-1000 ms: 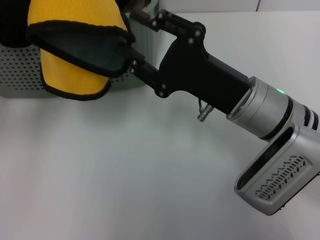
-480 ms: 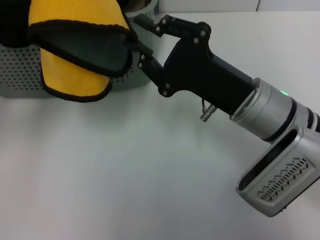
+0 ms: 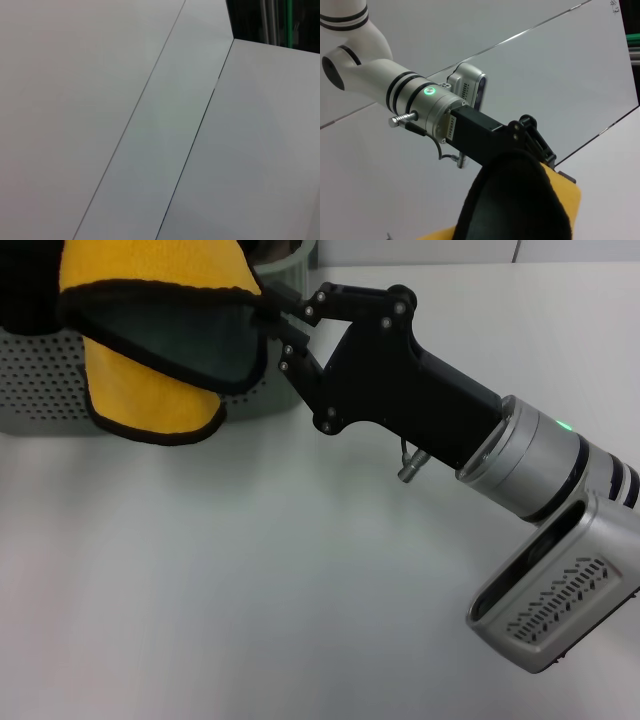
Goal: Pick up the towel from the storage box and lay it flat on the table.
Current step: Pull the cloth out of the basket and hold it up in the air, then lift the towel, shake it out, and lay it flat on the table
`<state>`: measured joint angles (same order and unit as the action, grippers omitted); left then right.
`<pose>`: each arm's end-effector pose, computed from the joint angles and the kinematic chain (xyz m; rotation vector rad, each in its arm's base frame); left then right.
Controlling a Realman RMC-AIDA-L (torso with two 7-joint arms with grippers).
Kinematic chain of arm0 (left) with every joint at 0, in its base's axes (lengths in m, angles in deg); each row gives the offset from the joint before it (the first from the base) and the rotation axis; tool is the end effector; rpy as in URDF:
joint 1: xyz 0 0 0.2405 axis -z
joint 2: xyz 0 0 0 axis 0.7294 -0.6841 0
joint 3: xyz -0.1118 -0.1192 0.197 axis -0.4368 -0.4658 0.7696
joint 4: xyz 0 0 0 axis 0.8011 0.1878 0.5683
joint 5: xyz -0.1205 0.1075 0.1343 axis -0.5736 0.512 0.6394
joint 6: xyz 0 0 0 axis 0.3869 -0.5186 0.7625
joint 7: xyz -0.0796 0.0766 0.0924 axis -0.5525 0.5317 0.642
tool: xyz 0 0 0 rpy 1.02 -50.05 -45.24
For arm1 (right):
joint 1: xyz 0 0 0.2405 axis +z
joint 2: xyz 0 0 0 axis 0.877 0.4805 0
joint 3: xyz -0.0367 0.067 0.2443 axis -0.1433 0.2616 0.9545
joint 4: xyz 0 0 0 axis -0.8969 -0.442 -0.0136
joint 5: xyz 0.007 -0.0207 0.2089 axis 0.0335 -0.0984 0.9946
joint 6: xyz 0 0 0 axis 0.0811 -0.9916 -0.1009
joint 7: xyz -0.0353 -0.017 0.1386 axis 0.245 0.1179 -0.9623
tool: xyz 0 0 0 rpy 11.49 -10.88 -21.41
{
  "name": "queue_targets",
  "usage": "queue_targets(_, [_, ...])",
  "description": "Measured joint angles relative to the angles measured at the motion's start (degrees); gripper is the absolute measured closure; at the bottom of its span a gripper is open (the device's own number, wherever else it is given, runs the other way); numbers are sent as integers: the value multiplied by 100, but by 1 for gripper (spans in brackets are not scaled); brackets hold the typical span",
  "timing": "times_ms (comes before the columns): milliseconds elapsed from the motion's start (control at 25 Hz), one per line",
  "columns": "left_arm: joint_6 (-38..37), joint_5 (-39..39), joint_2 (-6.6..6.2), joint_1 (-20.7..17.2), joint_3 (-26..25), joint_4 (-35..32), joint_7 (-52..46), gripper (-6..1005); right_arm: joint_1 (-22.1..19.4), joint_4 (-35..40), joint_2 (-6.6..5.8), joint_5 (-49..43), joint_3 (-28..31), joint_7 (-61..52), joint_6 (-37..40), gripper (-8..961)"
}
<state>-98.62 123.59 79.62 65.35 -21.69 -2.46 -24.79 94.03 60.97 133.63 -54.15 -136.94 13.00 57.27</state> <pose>-0.2053 0.3028 0.1311 -2.3296 -0.6686 -1.5307 0.1108 0.3023 -0.0816 -1.7736 -0.9666 0.9101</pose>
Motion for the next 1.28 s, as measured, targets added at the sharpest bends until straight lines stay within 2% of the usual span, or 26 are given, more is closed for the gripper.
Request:
queue_targets(640, [-24, 236, -23, -61, 23, 90, 194, 912, -55, -33, -1, 89, 225, -246, 48, 945])
queue_targets(880, [-27, 502, -34, -186, -25, 345, 563, 909, -190, 319, -92, -157, 433, -966, 76, 945])
queue_targets(1080, [-26, 832, -41, -198, -25, 595, 865, 834, -376, 813, -169, -1402, 1109, -2230, -295, 945])
queue_targets(1280, [-35, 897, -70, -220, -15, 835, 1199, 746, -766, 1677, -186, -3002, 2116, -3588, -983, 945])
